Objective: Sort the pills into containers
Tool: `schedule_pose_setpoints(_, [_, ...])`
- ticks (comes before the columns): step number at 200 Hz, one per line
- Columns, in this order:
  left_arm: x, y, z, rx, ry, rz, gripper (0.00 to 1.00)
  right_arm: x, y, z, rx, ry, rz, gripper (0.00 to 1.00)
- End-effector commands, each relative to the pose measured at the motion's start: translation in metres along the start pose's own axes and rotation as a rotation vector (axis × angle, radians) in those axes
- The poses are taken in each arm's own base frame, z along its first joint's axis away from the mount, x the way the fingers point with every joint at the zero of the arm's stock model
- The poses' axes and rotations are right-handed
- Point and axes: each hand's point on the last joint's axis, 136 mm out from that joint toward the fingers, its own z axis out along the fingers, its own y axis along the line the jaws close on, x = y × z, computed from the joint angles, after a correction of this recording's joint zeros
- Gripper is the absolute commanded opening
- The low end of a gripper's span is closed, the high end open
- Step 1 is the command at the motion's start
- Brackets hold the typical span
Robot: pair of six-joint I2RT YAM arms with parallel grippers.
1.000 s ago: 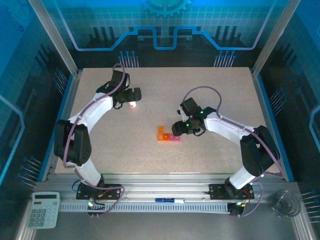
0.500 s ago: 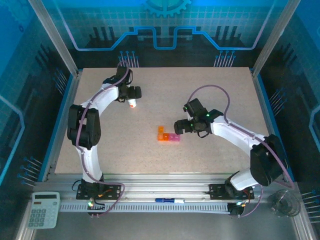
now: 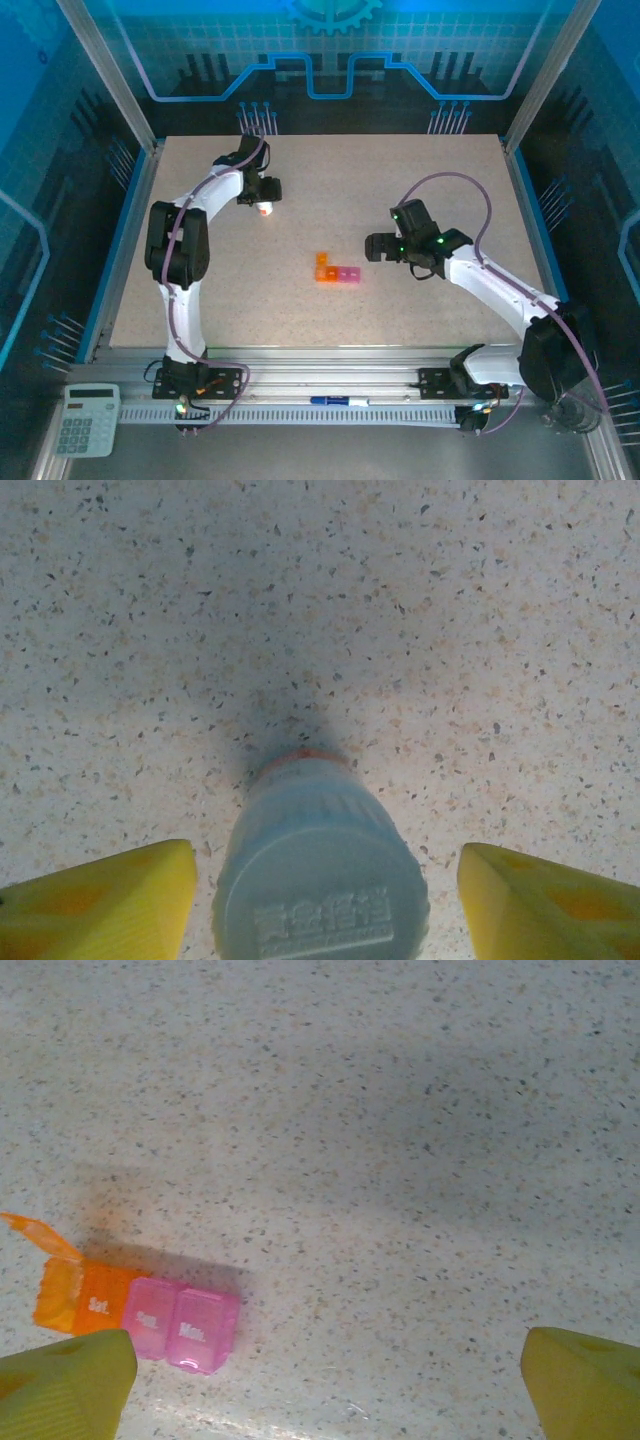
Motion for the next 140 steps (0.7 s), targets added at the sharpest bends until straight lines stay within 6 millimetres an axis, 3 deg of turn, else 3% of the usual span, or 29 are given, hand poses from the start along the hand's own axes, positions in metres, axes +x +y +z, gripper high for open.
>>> schedule_pose_setpoints(1, [-0.004,0.0,0.001,0.006,0.013,0.017,0.67,0.011,0.003,0.005,-0.042,0.044,0.006,1.0])
schedule_pose_setpoints(41, [-0.003,-0.002,0.001,0.013,0.014,0.025,0.57,0.024,0.015,0.009,-0.139,0.054,-0.018,1.0])
schedule_pose_setpoints(102, [0.0,-0.01,-0.004,0.014,0.017,0.071,0.27,0.031,0.019,0.015,-0.169,0.071,-0.035,0.95])
schedule_pose_setpoints(140, [0.002,-0.02,-0.018,0.016,0.008,0.11,0.26,0.03,0.02,0.017,-0.175,0.064,-0.036,0.95])
